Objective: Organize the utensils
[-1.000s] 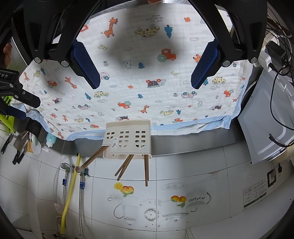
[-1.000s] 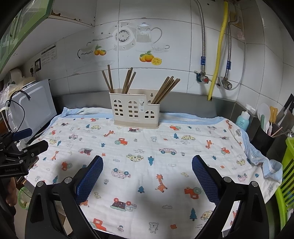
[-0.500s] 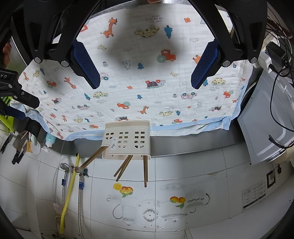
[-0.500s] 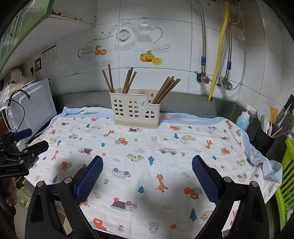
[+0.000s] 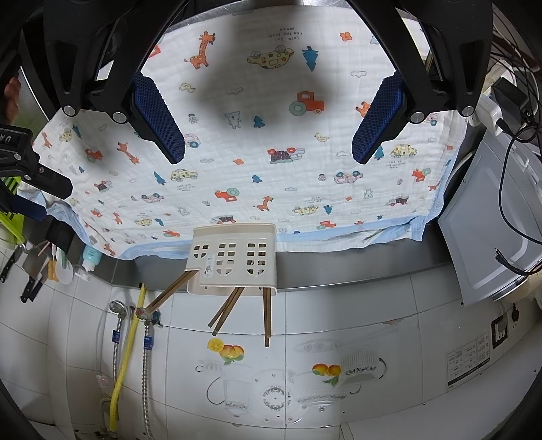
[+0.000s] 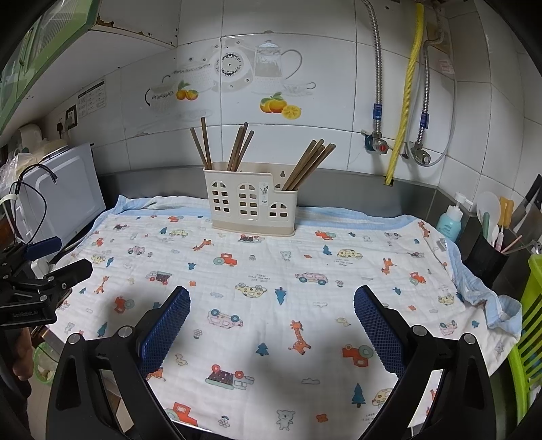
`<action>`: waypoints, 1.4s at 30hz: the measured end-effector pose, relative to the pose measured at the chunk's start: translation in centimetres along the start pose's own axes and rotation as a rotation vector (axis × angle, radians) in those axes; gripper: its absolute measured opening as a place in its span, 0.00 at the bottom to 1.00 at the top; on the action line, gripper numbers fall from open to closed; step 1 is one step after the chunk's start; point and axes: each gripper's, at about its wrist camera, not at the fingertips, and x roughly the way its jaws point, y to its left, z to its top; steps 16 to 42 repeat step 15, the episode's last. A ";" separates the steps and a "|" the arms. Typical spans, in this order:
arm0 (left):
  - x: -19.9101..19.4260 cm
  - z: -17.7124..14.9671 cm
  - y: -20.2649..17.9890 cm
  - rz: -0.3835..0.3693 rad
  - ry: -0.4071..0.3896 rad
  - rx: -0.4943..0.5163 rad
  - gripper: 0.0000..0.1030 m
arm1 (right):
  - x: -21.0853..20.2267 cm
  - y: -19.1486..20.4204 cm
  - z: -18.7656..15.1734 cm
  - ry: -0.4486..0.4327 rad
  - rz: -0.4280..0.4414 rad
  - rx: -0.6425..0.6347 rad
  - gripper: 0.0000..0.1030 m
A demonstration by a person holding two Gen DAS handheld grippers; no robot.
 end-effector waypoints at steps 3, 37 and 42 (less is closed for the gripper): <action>0.2 -0.2 0.0 -0.002 -0.001 -0.008 0.95 | 0.1 0.1 -0.1 0.002 0.001 0.002 0.91; 0.4 -0.4 -0.1 0.001 0.004 -0.007 0.95 | 0.4 -0.1 -0.2 0.008 0.002 0.003 0.91; 0.4 -0.4 -0.1 0.001 0.004 -0.007 0.95 | 0.4 -0.1 -0.2 0.008 0.002 0.003 0.91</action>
